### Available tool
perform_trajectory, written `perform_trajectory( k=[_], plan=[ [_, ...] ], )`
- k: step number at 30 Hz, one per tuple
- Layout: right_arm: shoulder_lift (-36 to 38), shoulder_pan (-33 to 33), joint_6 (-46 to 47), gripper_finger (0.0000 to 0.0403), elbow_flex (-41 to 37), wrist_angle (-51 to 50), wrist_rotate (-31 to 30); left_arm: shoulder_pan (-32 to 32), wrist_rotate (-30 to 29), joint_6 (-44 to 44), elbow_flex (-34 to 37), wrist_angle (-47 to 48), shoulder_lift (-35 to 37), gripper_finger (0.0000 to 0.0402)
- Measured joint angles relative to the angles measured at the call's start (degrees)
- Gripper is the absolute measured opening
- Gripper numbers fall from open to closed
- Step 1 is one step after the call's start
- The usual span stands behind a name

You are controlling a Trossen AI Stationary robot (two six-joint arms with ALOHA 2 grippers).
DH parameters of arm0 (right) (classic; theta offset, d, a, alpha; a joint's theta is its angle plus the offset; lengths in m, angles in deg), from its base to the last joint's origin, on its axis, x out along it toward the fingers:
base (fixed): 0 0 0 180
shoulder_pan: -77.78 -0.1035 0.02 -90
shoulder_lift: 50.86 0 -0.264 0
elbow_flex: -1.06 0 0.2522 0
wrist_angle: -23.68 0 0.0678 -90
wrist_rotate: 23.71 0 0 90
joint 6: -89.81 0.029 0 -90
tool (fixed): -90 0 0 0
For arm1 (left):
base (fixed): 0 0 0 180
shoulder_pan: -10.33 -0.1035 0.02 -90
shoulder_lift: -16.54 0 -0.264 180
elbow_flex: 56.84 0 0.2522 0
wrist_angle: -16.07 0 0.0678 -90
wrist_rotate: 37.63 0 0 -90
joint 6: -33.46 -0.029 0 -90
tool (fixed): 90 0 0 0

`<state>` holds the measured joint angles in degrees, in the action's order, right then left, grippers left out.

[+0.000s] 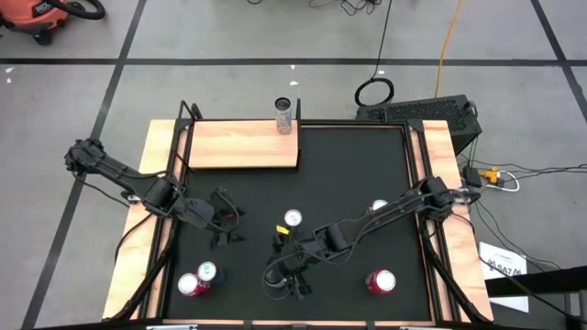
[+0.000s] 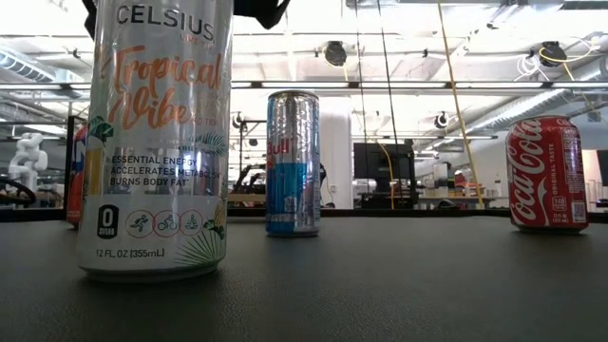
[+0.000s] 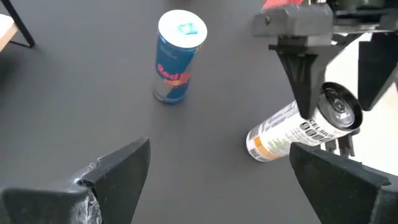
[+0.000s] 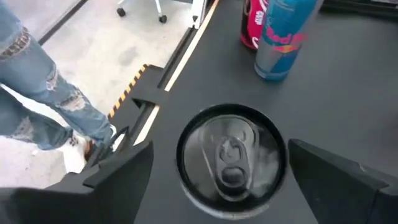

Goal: Place canned beverage on shelf
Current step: Put the white-yellow soda can aligned with the other white-yellow soda can on the shelf

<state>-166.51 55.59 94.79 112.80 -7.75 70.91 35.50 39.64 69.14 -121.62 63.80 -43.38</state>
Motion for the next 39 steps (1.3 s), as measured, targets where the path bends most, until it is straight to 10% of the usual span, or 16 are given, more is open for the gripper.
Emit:
perform_trajectory(
  k=[19,39],
  plan=[
    [-1.4,0.96,2.57,0.0231,-0.02,-0.13,0.06,-0.02,-2.05,-0.01,-0.02,1.51,-0.02,0.0386],
    [10.36,13.48,6.61,0.0238,-0.09,-0.7,-9.14,-4.22,-10.1,-3.19,-0.02,6.15,0.04,0.0386]
  ],
)
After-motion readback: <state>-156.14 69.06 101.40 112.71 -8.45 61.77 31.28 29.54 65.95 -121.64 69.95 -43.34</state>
